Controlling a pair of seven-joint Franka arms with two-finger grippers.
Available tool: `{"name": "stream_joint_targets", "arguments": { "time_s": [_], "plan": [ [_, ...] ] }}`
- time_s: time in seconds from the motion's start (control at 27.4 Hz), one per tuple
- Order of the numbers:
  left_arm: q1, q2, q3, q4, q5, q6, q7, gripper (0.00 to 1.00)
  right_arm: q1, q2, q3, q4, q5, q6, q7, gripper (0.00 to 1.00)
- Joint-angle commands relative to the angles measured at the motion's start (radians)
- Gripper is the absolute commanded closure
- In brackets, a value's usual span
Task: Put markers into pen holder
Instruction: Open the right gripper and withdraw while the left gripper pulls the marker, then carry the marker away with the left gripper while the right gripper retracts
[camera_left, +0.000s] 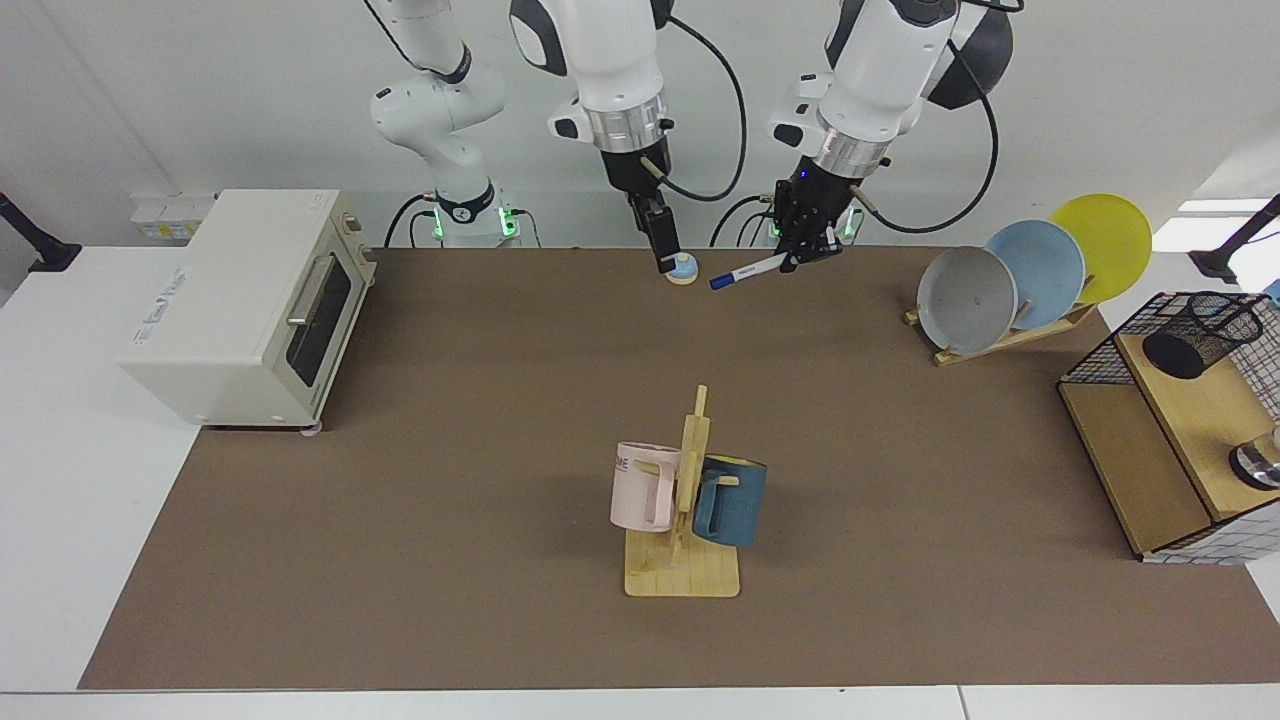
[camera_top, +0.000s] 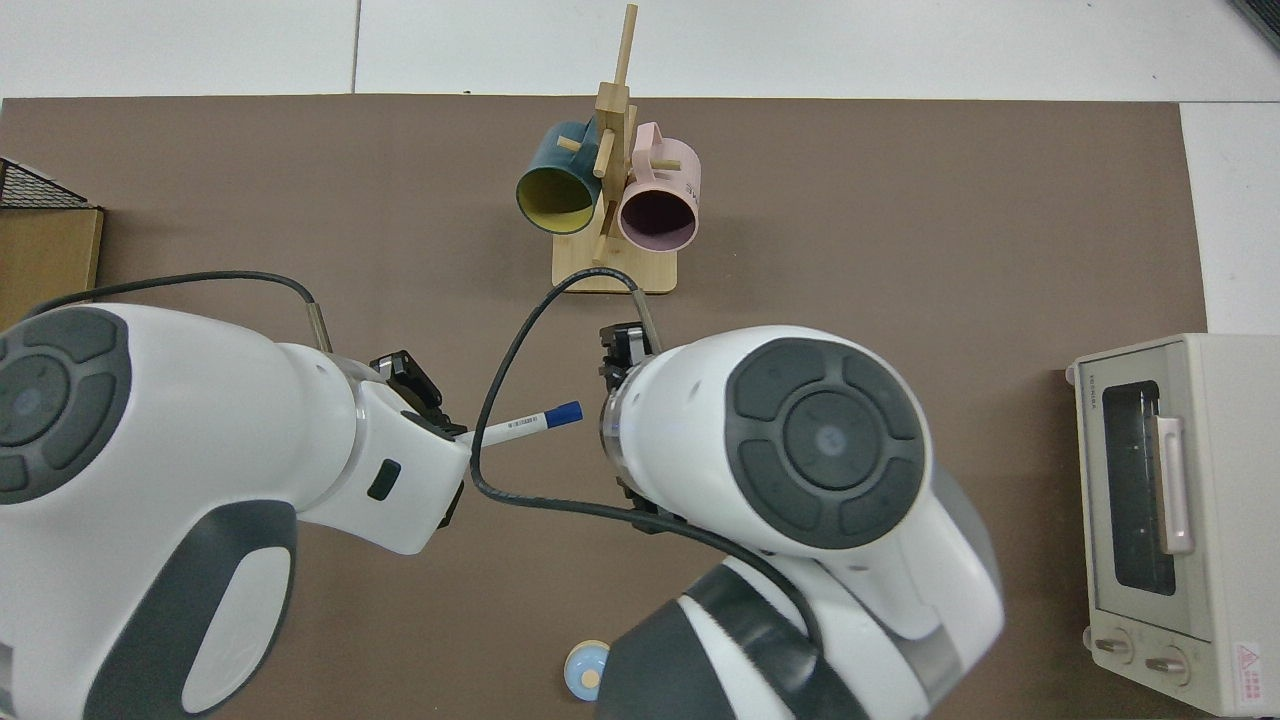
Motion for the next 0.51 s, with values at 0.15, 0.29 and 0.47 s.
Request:
{"name": "stream_joint_targets", "arguments": {
  "time_s": [0.15, 0.29, 0.47],
  "plan": [
    [0.024, -0.035, 0.021, 0.019, 0.128, -0.116, -0.145, 1.00, -0.144, -0.080, 0.000, -0.007, -0.011, -0.165, -0.564, 0.00],
    [0.038, -0.033, 0.024, 0.057, 0.208, -0.189, -0.234, 1.00, -0.176, -0.096, -0.013, -0.007, -0.011, -0.184, -0.733, 0.00],
    [0.083, -0.033, 0.035, 0.085, 0.237, -0.232, -0.269, 1.00, -0.248, -0.116, -0.014, -0.006, -0.015, -0.221, -1.006, 0.00]
  ]
}}
